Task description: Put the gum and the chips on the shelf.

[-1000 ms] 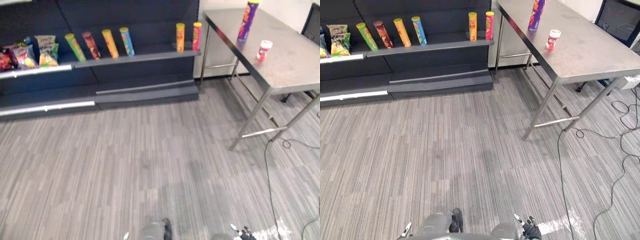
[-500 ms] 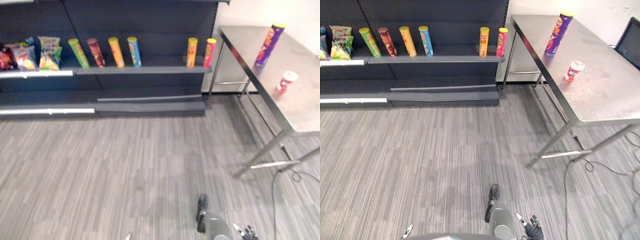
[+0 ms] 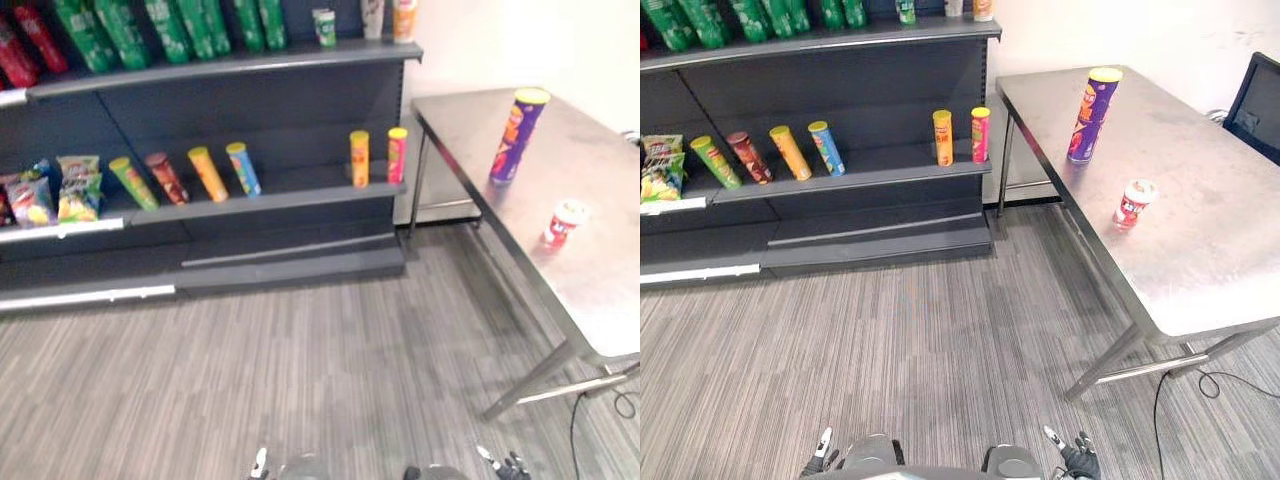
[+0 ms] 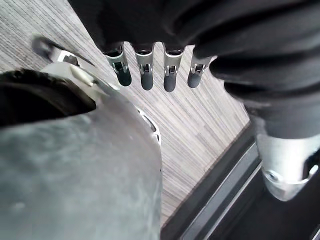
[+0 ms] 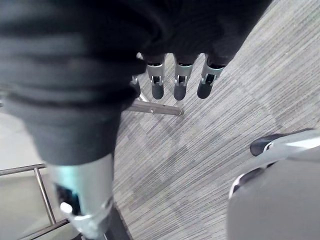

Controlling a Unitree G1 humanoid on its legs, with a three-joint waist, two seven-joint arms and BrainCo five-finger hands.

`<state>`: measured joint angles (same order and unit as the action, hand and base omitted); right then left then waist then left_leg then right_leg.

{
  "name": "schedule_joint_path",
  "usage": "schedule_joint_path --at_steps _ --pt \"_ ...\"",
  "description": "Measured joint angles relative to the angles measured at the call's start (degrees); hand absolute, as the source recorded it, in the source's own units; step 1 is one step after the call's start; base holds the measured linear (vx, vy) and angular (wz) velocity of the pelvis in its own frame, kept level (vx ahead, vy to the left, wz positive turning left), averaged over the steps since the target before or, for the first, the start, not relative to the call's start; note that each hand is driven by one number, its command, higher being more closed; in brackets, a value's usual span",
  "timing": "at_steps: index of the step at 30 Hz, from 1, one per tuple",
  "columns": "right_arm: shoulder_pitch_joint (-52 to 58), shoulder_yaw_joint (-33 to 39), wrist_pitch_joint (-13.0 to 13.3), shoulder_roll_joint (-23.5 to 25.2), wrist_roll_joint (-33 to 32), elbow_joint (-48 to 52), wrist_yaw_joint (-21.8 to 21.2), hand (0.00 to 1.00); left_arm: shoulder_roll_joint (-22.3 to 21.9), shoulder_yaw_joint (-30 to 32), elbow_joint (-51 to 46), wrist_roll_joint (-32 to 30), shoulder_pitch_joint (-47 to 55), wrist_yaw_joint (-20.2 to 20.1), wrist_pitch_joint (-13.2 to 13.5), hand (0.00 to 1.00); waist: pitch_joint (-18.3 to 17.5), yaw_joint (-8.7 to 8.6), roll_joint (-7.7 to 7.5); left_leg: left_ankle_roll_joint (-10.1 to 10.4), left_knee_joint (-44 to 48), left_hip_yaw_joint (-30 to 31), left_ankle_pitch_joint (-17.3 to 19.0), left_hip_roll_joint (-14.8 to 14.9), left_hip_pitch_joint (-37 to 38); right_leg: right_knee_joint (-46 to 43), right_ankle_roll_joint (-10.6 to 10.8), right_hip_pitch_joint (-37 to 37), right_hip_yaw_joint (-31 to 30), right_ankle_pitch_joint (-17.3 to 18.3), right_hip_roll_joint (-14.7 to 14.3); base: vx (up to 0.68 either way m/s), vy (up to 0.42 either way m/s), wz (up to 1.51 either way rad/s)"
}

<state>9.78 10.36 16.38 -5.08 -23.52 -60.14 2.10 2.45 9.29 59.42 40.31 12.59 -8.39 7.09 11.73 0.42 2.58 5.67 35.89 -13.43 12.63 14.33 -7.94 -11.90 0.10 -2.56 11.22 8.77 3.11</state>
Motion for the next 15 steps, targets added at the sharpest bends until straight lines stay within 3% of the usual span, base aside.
schedule_joint_path --at_steps 1,2,3,4,7,8,11,15 --pt "-0.26 0.56 0.37 0.41 -0.17 0.11 -0.11 0.0 0.18 -0.33 -0.06 -0.08 0.18 -0.11 0.08 0.0 0.01 -0.05 -0.1 -0.04 -16.87 2.76 -2.03 -2.44 0.05 -0.03 1.27 0.04 -2.1 0.79 1.02 0.19 0.181 -0.51" --pt "-0.19 0.65 0.4 0.44 -0.32 0.1 -0.12 0.0 0.24 -0.47 -0.03 -0.1 0.2 -0.1 0.03 0.0 0.01 -0.12 -0.08 0.04 -21.65 4.38 -3.4 -2.96 0.08 -0.07 1.76 0.07 -2.81 1.08 1.37 0.26 0.276 -0.76" --pt "0.16 0.57 0.36 0.68 -1.05 0.05 -0.17 0.0 0.2 -0.44 -0.06 -0.12 0.33 -0.02 -0.02 0.0 0.09 0.16 -0.49 0.67 -25.71 5.41 -7.38 -3.75 0.5 -0.23 2.98 -0.18 -4.6 1.84 2.42 0.35 0.319 -0.58" --pt "0.34 0.78 0.4 0.81 -1.47 0.14 -0.16 0.0 0.22 -0.34 0.17 0.1 0.67 0.04 -0.34 0.0 -0.15 0.06 0.45 1.02 -25.67 4.88 -9.23 -4.82 1.28 0.21 4.25 -1.07 -5.92 2.19 3.18 0.49 0.41 -0.62" --pt "0.5 1.06 0.11 2.3 -1.43 -0.05 -0.4 0.0 1.61 0.12 -0.17 2.33 0.7 -1.07 -1.18 0.0 0.34 0.36 -2.6 -1.19 -22.51 2.52 -7.16 -7.09 2.28 -0.01 4.27 -2.14 -9.33 2.81 5.04 0.36 0.263 -0.35" --pt "0.34 1.17 0.08 3.28 -1.27 -0.53 -0.45 0.0 2.45 -0.04 0.02 2.31 0.64 -1.14 -1.83 0.0 0.38 0.7 -4.24 -1.73 -21.32 1.35 -5.28 -8.07 3.42 0.53 5.06 -3.3 -11.02 3.15 6.09 0.3 0.189 -0.43" --pt "-0.16 1.71 -0.05 3.11 -1.16 -1.61 0.04 0.0 3.29 -1.24 1.39 0.45 -0.13 -1.1 -2.19 0.0 -0.42 0.9 -4.35 -2.83 -17.69 -0.31 -1.93 -9.27 5.22 -0.97 5.38 -3.92 -12.69 2.92 7.32 0.28 0.178 -0.39" --pt "-0.25 3.08 -0.07 3.12 -1.26 -2.01 0.87 0.0 4.74 -4.65 4.36 -1.3 -1.68 -0.9 -2.79 0.0 -1.41 0.45 -3.94 -4.89 -19.01 0.04 -0.66 -11.92 7.18 -6.52 6.77 -1.11 -13.27 2.02 9.76 0.23 0.142 -0.31"
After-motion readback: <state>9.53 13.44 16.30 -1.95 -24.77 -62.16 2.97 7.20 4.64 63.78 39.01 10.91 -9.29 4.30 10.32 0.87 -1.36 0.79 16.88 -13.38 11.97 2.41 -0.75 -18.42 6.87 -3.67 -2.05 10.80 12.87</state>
